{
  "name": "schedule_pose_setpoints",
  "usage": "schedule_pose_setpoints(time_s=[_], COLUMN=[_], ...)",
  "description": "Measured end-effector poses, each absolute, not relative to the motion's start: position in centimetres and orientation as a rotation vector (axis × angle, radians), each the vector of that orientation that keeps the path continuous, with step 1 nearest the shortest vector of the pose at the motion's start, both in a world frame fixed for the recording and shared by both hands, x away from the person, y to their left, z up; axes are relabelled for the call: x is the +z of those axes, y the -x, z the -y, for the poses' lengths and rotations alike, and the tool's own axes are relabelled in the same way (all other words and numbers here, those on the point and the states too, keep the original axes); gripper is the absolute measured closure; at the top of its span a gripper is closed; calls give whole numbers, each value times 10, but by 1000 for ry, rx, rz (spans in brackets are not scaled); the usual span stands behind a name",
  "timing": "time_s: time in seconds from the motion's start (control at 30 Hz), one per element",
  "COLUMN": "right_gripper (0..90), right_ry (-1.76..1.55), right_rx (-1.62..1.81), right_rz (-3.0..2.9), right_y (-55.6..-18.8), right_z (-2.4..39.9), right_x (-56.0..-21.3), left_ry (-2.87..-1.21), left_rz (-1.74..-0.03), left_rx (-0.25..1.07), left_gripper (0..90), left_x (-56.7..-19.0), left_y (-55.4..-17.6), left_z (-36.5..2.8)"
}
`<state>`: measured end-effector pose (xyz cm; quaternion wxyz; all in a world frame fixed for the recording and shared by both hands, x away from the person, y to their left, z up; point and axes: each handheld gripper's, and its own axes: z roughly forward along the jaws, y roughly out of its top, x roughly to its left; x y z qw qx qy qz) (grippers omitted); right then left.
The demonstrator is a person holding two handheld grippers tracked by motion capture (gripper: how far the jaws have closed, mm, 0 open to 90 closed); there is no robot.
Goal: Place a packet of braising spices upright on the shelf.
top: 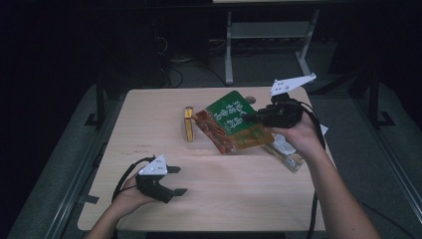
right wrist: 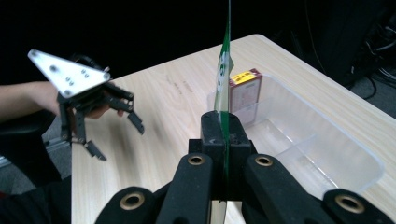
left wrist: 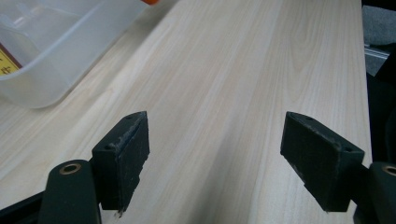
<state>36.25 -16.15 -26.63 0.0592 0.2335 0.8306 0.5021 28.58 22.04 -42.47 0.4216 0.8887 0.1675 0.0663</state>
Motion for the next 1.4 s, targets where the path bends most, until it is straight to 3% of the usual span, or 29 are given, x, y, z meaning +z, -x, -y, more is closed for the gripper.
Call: schedule_pose_setpoints(time_s=[0.53,1.4], right_gripper=[900,900], right_ry=[-808,-1004], right_rx=[1480,1325], right_rz=[-2438,-2417], right_y=[-390,-421], right_z=[145,120], right_x=[-249,-261], left_ry=[-2248,-2287], left_rz=[-429,-424], left_rx=[166,166], left_gripper=[154,152], left_x=[-428,-431], left_y=[-287,-287], left_z=[-219,-217])
